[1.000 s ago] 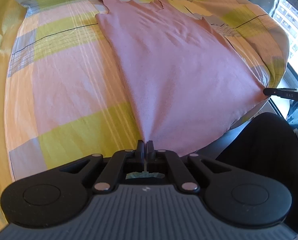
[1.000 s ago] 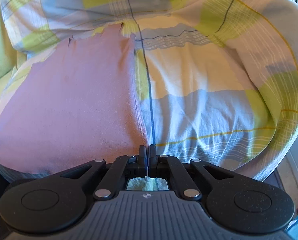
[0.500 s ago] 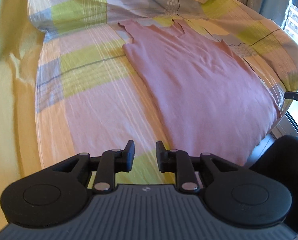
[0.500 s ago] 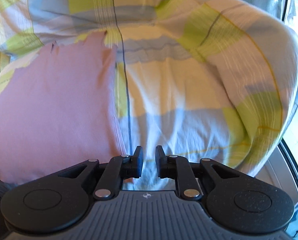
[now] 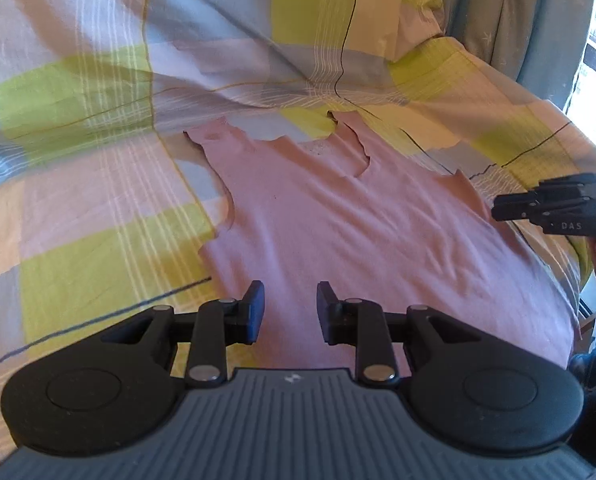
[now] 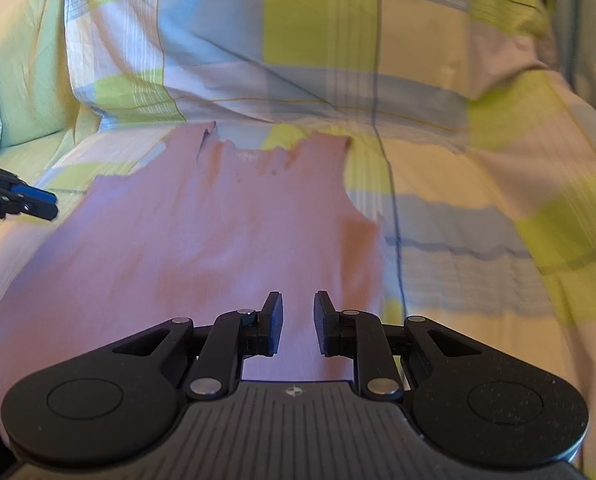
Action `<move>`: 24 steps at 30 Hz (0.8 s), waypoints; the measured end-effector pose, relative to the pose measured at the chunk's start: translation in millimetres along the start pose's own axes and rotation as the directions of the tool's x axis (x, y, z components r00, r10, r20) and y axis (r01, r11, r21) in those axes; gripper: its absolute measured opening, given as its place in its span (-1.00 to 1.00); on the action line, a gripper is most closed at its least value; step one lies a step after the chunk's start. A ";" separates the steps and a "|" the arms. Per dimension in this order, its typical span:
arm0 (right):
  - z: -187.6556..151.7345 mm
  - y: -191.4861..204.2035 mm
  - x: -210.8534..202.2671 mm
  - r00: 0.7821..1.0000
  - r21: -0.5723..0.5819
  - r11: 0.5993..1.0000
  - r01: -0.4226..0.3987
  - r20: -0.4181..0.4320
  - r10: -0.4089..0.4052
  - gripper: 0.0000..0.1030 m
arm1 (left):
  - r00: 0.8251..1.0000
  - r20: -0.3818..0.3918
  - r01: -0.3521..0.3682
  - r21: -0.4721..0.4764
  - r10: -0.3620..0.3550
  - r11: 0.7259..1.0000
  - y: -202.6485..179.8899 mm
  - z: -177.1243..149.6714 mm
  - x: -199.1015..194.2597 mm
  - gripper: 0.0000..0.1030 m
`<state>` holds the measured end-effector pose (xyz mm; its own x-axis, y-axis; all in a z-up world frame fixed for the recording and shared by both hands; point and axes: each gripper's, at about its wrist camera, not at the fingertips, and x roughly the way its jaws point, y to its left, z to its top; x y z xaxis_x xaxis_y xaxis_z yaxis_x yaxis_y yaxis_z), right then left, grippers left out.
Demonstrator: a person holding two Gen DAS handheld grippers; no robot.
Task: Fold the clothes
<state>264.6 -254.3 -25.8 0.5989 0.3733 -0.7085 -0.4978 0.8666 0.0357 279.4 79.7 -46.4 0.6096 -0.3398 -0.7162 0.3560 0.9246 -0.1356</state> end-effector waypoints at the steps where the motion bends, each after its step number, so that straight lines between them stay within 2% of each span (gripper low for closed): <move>1: 9.7 -1.1 13.6 1.000 -0.006 1.000 -0.013 -0.003 0.013 -0.58 | 1.000 -0.012 -0.013 0.020 0.013 1.000 1.8 3.1 9.7 -0.55; 5: 38.8 -0.4 70.7 0.998 -0.047 0.998 -0.036 -0.047 0.033 -0.58 | 0.998 -0.026 -0.054 0.119 0.057 0.991 8.8 16.5 39.0 -0.50; 8: 49.1 0.1 112.8 0.996 -0.096 0.995 -0.027 -0.082 0.020 -0.58 | 0.993 0.002 -0.117 0.132 0.118 0.984 20.1 36.4 46.7 -0.53; 11: 64.8 -14.6 128.8 0.999 -0.045 0.998 0.033 -0.015 -0.033 -0.55 | 0.995 0.053 -0.087 0.097 0.083 0.991 35.3 58.3 55.8 -0.56; 14: 82.4 -25.1 144.2 0.999 -0.008 1.000 0.015 0.043 -0.015 -0.54 | 0.997 0.056 -0.051 0.124 0.044 0.991 35.1 74.8 78.0 -0.55; 18: 99.2 -23.5 177.4 0.999 -0.051 0.999 0.007 0.039 -0.005 -0.56 | 0.998 0.033 -0.054 0.201 0.049 0.978 28.3 86.2 111.8 -0.53; 24: 131.9 -47.3 213.9 0.999 0.053 0.998 0.034 0.035 -0.036 -0.55 | 0.996 0.054 -0.074 0.140 0.067 0.987 36.0 108.1 134.9 -0.48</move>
<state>498.9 -171.7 -86.1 0.6380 0.3530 -0.6843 -0.4428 0.8953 0.0490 451.0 48.6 -73.9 0.6693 -0.2861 -0.6857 0.4055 0.9140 0.0144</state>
